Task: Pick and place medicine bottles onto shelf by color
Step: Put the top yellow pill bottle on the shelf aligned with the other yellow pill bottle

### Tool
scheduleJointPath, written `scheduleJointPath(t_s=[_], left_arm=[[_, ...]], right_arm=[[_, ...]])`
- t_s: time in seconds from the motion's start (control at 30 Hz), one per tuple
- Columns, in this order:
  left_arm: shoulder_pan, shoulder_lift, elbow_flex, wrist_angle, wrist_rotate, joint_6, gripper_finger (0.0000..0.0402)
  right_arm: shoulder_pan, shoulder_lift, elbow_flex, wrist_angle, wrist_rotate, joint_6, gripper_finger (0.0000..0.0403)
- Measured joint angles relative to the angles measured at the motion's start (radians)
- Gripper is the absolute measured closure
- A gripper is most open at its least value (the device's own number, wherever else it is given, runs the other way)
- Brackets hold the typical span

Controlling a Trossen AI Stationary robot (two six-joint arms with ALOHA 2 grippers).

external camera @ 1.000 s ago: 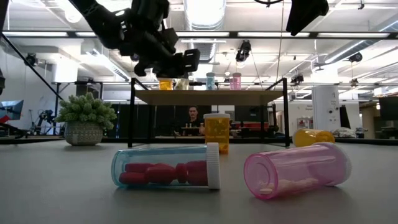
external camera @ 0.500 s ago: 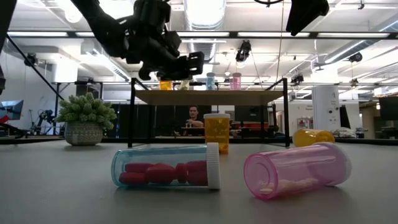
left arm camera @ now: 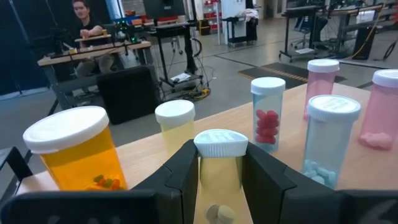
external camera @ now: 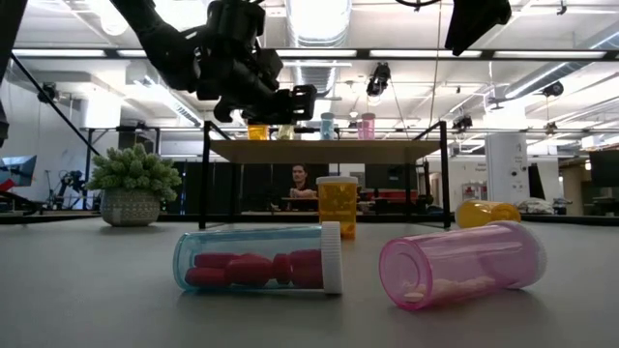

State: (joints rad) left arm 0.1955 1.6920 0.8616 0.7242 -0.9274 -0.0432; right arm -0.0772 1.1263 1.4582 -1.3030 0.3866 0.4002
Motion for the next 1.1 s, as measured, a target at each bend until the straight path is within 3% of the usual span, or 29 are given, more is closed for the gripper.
scheduleJointPath(t_s=[0.27, 0.6, 1.1], left_arm=[[0.0, 0.0, 0.0, 0.0, 0.0, -0.001, 0.0313], [0.0, 0.003, -0.003, -0.015, 0.001, -0.002, 0.026], [0.001, -0.002, 0.001, -0.025, -0.001, 0.006, 0.0256]], right_arm=[[0.0, 0.0, 0.0, 0.0, 0.0, -0.001, 0.02], [0.0, 0.0, 0.0, 0.0, 0.0, -0.001, 0.02], [0.0, 0.0, 0.0, 0.0, 0.0, 0.0, 0.02]])
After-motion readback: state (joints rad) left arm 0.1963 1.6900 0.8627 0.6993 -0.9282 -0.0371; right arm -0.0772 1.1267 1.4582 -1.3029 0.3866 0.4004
